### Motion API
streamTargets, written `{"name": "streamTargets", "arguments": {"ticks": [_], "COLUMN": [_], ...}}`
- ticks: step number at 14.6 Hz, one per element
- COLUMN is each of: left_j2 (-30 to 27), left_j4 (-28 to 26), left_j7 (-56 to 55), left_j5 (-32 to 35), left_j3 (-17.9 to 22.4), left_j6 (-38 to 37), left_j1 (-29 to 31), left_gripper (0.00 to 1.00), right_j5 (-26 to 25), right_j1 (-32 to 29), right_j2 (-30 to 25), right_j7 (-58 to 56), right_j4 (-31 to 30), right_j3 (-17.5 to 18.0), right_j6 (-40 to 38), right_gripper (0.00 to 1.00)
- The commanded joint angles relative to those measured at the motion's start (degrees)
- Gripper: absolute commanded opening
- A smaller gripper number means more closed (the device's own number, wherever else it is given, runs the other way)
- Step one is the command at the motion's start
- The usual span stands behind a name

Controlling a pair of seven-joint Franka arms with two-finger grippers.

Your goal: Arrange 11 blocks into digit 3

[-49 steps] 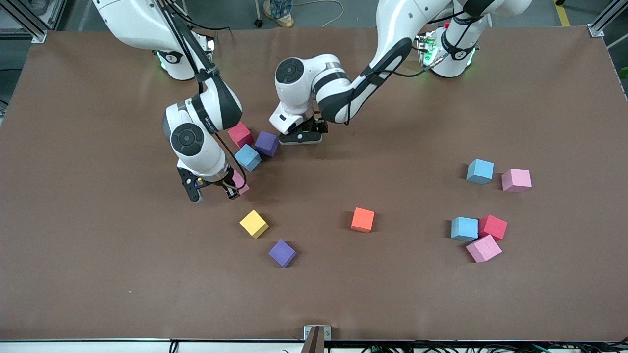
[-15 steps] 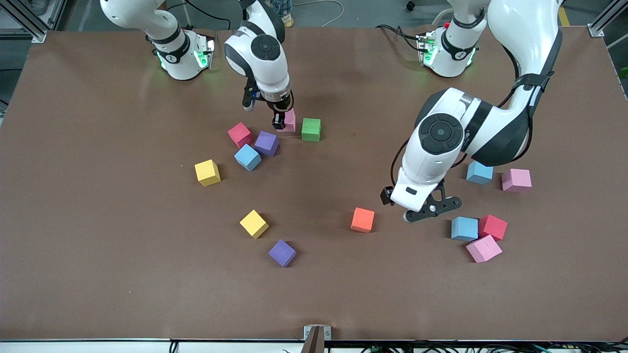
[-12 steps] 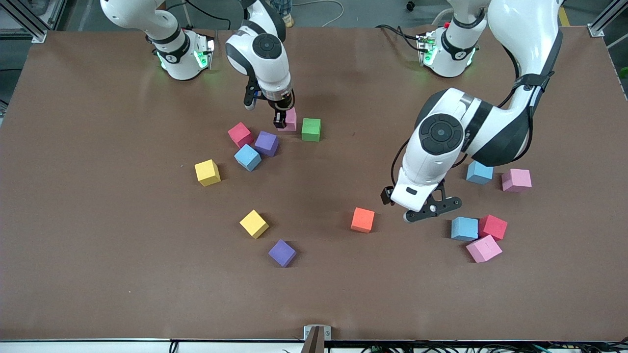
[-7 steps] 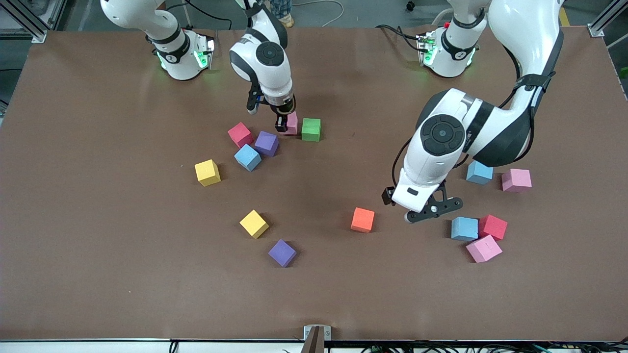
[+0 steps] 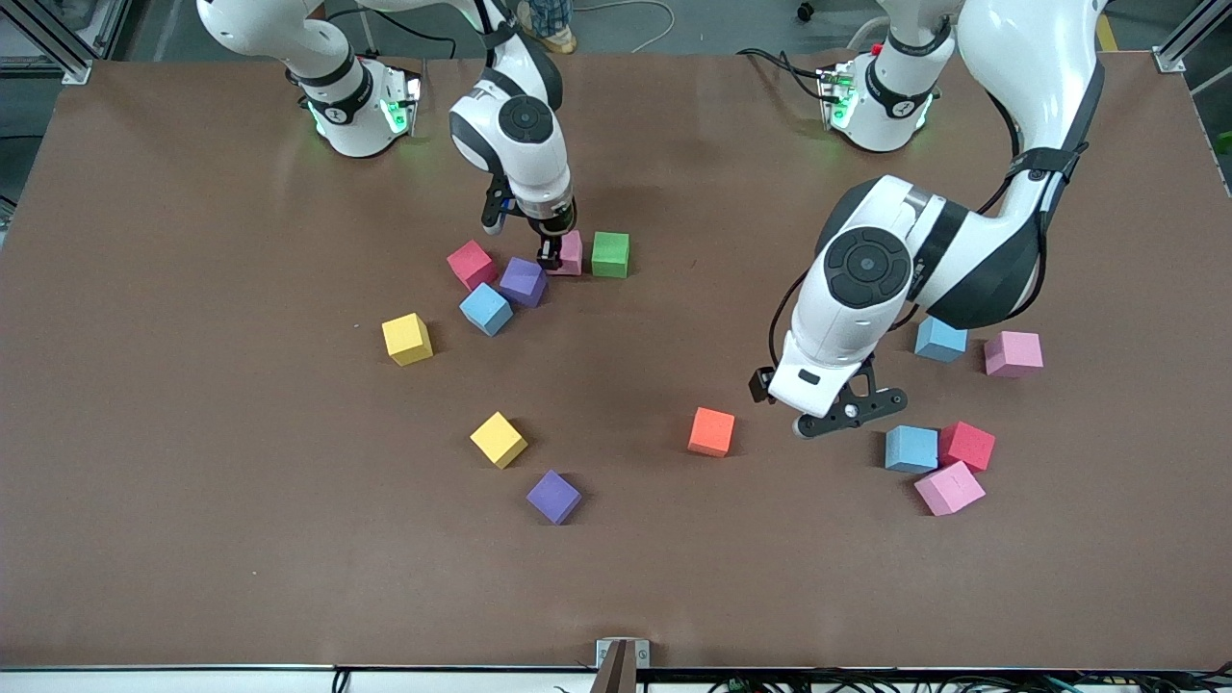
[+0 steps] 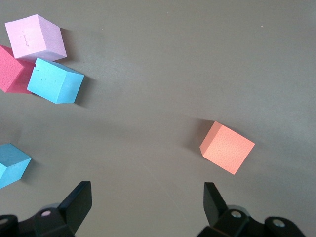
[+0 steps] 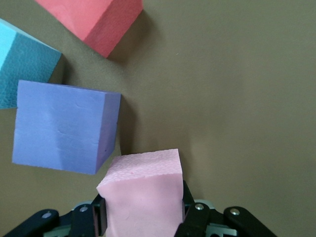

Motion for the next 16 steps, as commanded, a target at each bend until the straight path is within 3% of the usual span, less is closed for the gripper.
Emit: {"name": "streamTargets", "arguments": {"ticks": [1, 5, 10, 16], "left_j2": [-0.03, 2.42, 10.51, 13.6], "left_j4": [0.26, 1.22, 9.13, 9.32], "left_j7": [1.34, 0.64, -7.96, -20.53], "left_j5": [-0.9, -1.17, -1.87, -2.13], "left_j3": [-0.04, -0.04, -0.13, 0.05], "left_j6": [-0.95, -0.87, 0.1, 2.47], "left_j1": [0.22, -0.13, -1.53, -3.38], "left_gripper": [1.0, 1.0, 1.0, 1.0], "right_j5": [0.58, 0.58, 0.58, 0.49], "right_j1": [-0.59, -0.06, 0.47, 1.7], "right_j2": [1.26, 2.85, 2.94, 3.46], "right_j7": [0.42, -0.19, -0.28, -0.28], "right_j4": [0.98, 2.65, 2.56, 2.56], "right_j3": [0.42, 0.42, 0.42, 0.42], "right_j6": [0.86, 0.6, 0.42, 0.69], "right_gripper": [0.0, 0.0, 0.0, 0.0]}}
